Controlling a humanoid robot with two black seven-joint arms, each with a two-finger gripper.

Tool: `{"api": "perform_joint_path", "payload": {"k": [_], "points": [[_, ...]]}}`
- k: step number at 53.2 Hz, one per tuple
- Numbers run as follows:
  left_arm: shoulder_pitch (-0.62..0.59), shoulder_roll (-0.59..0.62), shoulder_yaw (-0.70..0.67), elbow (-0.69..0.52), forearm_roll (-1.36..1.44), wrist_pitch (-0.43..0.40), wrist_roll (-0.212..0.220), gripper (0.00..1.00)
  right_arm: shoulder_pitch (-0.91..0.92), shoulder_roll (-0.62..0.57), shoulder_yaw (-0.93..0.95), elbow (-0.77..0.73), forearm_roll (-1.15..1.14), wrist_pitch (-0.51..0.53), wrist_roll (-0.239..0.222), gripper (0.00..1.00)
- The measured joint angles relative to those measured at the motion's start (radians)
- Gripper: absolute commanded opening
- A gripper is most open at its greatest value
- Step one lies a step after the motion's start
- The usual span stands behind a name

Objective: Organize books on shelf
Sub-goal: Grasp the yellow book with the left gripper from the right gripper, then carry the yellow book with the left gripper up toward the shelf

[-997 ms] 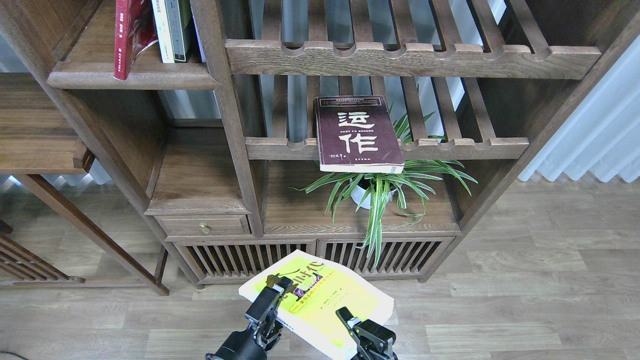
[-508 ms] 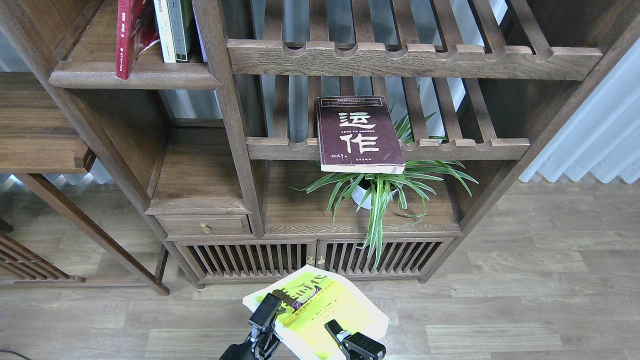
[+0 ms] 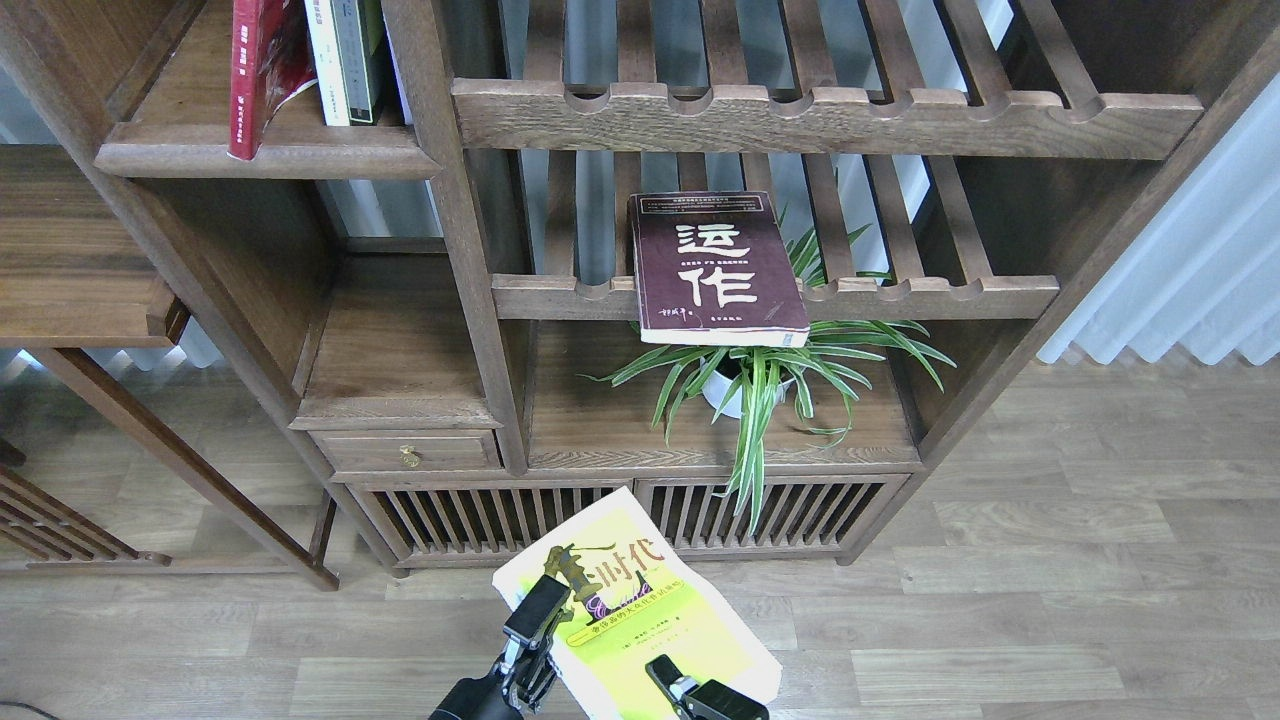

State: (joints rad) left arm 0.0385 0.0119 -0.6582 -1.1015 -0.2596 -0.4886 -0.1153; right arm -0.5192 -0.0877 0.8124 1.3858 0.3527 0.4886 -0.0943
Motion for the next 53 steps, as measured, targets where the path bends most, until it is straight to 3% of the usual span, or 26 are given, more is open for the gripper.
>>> {"api": "perform_joint_path", "payload": {"k": [19,40,53], "points": [[0.059,0.119,-0.086,-0.104,0.040,0.000,-0.001,0.01,0.026,-0.029,0.057,-0.050,-0.021,0.000,0.010,0.99],[0.260,0.235,-0.291,-0.202,0.203,0.000,-0.001,0.01,0.124,-0.016,0.085,-0.128,-0.021,0.000,0.010,0.99],[0.450,0.254,-0.522,-0.277,0.287,0.000,-0.003,0.01,0.191,-0.012,0.097,-0.131,-0.021,0.000,0.010,0.99]]}}
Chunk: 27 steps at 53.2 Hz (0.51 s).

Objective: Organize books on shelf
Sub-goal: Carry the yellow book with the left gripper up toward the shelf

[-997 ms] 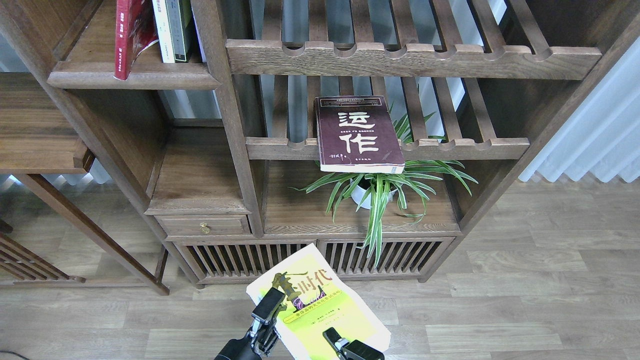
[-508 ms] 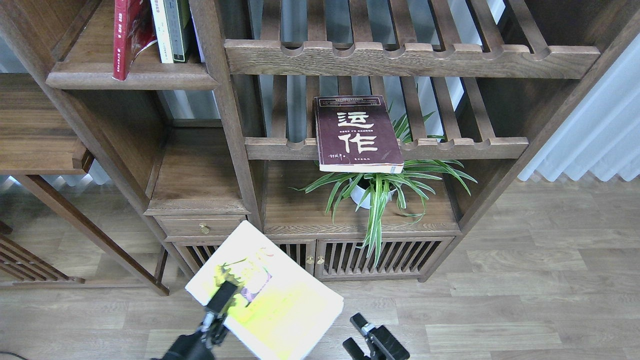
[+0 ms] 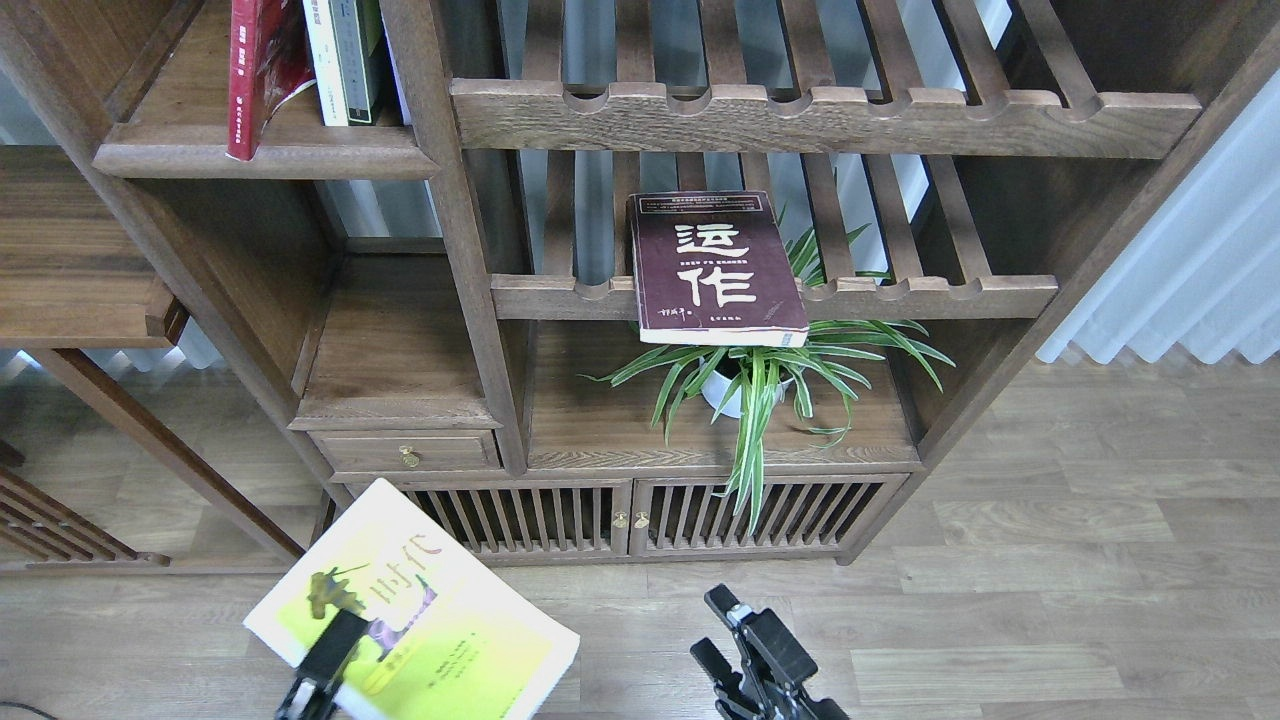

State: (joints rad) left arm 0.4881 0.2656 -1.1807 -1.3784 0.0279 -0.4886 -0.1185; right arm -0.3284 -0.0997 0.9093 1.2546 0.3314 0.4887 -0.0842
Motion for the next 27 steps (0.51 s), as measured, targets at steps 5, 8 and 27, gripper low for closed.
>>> {"api": "perform_joint_path", "payload": {"k": [5,8,27], "points": [[0.033,0.000,-0.068,-0.002,0.006,0.000,0.000,0.01,0.004,0.000,0.001,0.000,0.000,0.000,0.000,0.99],[0.040,-0.001,-0.103,-0.002,0.011,0.000,0.004,0.01,0.005,0.001,0.001,-0.001,-0.001,0.000,0.000,0.99],[0.021,-0.037,-0.229,-0.005,0.016,0.000,0.028,0.01,0.011,0.012,0.008,-0.005,-0.001,0.000,0.000,0.99]]}}
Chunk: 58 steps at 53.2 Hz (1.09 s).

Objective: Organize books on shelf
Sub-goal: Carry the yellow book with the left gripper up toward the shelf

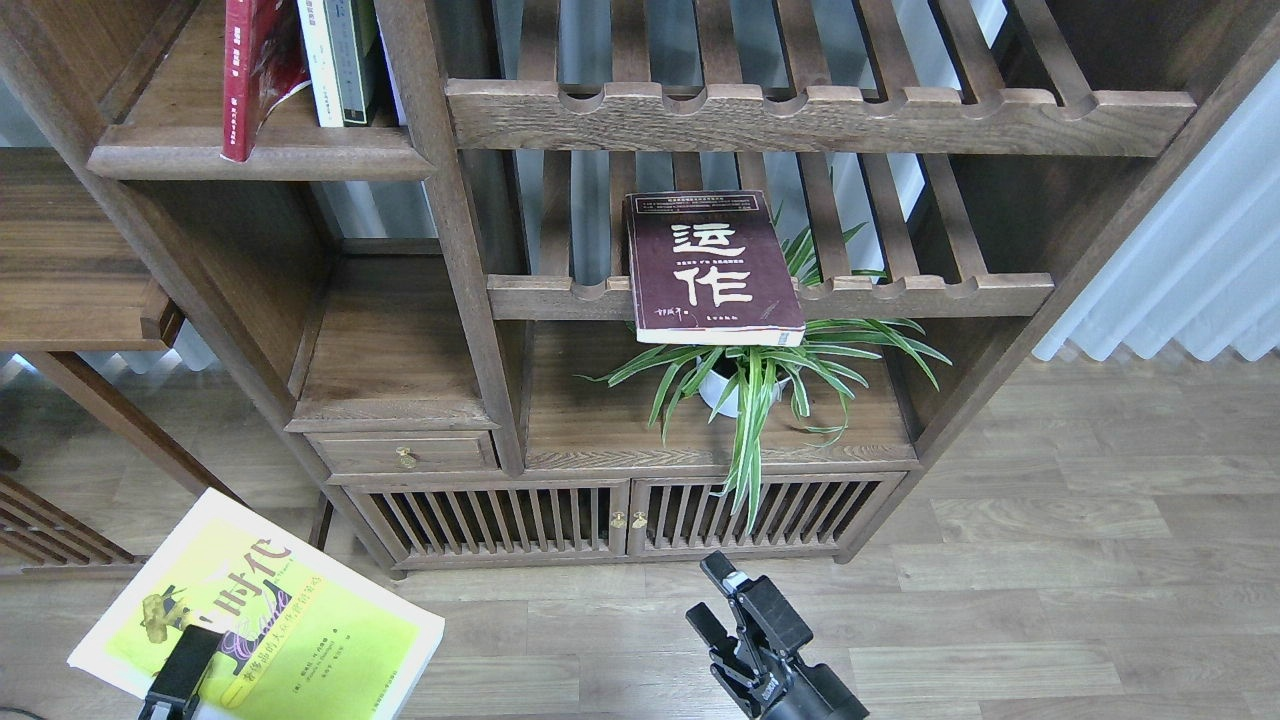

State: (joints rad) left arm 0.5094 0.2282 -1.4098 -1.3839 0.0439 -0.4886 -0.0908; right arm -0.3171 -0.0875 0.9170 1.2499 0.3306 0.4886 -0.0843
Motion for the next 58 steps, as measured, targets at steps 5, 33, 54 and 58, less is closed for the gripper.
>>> {"api": "perform_joint_path", "payload": {"k": [5,33,54,58], "points": [[-0.030,-0.007,-0.039,0.000,-0.018,0.000,-0.004,0.01,0.000,0.002,0.000,-0.002,0.001,0.000,0.000,0.99],[-0.241,0.119,-0.230,0.000,-0.119,0.000,0.006,0.01,-0.002,0.007,0.000,-0.012,-0.001,0.000,0.000,0.99],[-0.386,0.268,-0.352,0.002,-0.125,0.000,0.056,0.01,0.000,0.034,0.000,-0.035,-0.002,0.000,0.000,0.99],[-0.436,0.286,-0.362,0.002,-0.125,0.000,0.095,0.01,-0.001,0.036,0.000,-0.037,-0.002,0.000,0.000,0.99]]}}
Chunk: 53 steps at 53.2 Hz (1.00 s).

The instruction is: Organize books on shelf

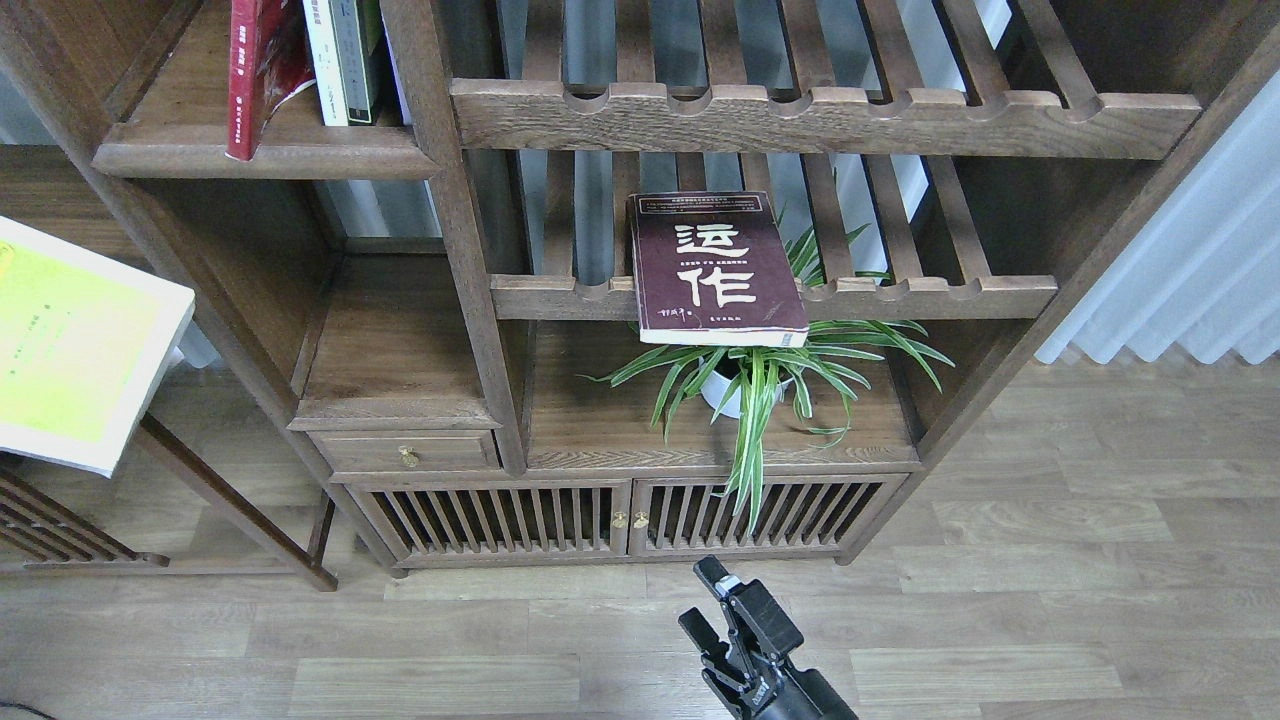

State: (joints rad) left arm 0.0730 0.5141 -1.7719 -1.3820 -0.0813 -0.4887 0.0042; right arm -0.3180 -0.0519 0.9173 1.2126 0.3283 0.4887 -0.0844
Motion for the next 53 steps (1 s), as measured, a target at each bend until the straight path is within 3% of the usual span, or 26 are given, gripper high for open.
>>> {"api": "perform_joint_path", "payload": {"k": [9,15,18,35,42,53], "points": [[-0.144,0.007,-0.005,0.001,0.000,0.000,0.120,0.02,-0.003,0.010,0.000,-0.002,0.001,0.000,0.000,0.99],[-0.223,0.009,-0.024,0.002,0.003,0.000,0.173,0.02,-0.010,0.010,0.009,-0.002,0.002,0.000,0.000,0.99],[-0.235,0.009,-0.030,0.003,0.003,0.000,0.190,0.02,-0.011,0.009,0.011,-0.003,0.002,0.000,0.000,0.99],[-0.363,0.010,-0.115,0.058,0.051,0.000,0.399,0.03,-0.012,0.006,0.014,-0.005,0.003,0.000,0.000,0.99],[-0.438,0.012,-0.127,0.092,0.099,0.000,0.427,0.03,-0.013,0.006,0.014,-0.005,0.003,0.000,0.000,0.99],[-0.582,0.002,-0.087,0.162,0.180,0.000,0.430,0.03,-0.020,0.008,0.014,-0.004,0.003,0.000,0.000,0.99]]}}
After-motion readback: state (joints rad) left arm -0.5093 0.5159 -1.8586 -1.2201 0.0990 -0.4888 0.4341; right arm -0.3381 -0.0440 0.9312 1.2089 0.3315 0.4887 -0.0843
